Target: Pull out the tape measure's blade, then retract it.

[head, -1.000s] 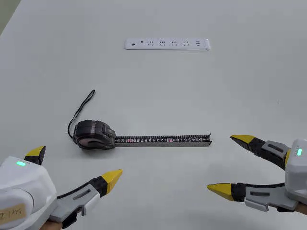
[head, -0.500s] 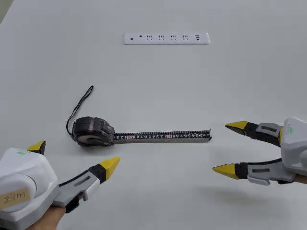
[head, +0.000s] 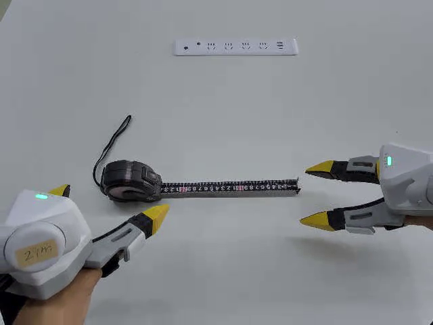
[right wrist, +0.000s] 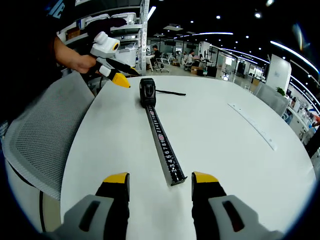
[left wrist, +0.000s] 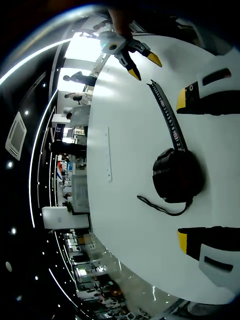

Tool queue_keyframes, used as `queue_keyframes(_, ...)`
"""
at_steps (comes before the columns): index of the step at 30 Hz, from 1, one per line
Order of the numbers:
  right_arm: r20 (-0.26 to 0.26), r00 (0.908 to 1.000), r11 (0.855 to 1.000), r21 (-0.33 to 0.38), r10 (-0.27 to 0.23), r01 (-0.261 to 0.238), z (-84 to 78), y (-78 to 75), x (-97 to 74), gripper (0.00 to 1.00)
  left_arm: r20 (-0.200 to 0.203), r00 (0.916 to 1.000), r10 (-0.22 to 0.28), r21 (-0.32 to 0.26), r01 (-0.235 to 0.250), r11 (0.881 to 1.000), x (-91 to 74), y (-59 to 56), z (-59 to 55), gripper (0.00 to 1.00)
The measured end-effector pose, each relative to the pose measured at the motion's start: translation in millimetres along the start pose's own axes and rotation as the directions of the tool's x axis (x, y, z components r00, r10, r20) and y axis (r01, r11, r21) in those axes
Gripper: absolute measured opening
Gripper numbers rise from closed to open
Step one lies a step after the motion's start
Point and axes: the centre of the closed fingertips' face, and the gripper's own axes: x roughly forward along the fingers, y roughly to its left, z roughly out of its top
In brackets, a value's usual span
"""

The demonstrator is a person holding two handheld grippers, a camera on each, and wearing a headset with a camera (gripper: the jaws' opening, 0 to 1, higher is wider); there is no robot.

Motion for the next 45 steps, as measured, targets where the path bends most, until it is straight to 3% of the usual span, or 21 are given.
queue_keyframes(6,-0.007,0.9996,1.000,-0.013,0.026,-0.026,-2.6,-6.8,6.4,0.47,-0.002,1.0000,-0.001,0.009,0.001,1.000,10.0,1.1,4.9,0.88)
queue_keyframes(7,-0.033,0.9972,0.997,-0.035,0.067,-0.068,-10.4,-15.0,16.2,0.46,-0.007,1.0000,0.007,0.016,-0.007,1.000,24.4,2.7,9.3,0.88)
queue_keyframes(19,-0.061,0.9881,0.988,-0.049,0.141,-0.144,-20.5,-20.9,30.8,0.35,-0.041,0.9981,0.046,0.003,-0.046,0.999,48.1,6.2,7.1,0.84)
queue_keyframes(32,-0.069,0.9857,0.985,-0.071,0.153,-0.158,-28.0,-24.5,38.1,0.15,-0.087,0.9929,0.081,-0.012,-0.082,0.997,59.4,9.6,-7.1,0.75)
queue_keyframes(45,-0.074,0.9846,0.983,-0.081,0.159,-0.165,-28.9,-25.2,40.4,0.13,-0.101,0.9900,0.098,-0.043,-0.103,0.994,66.3,10.1,-11.3,0.67)
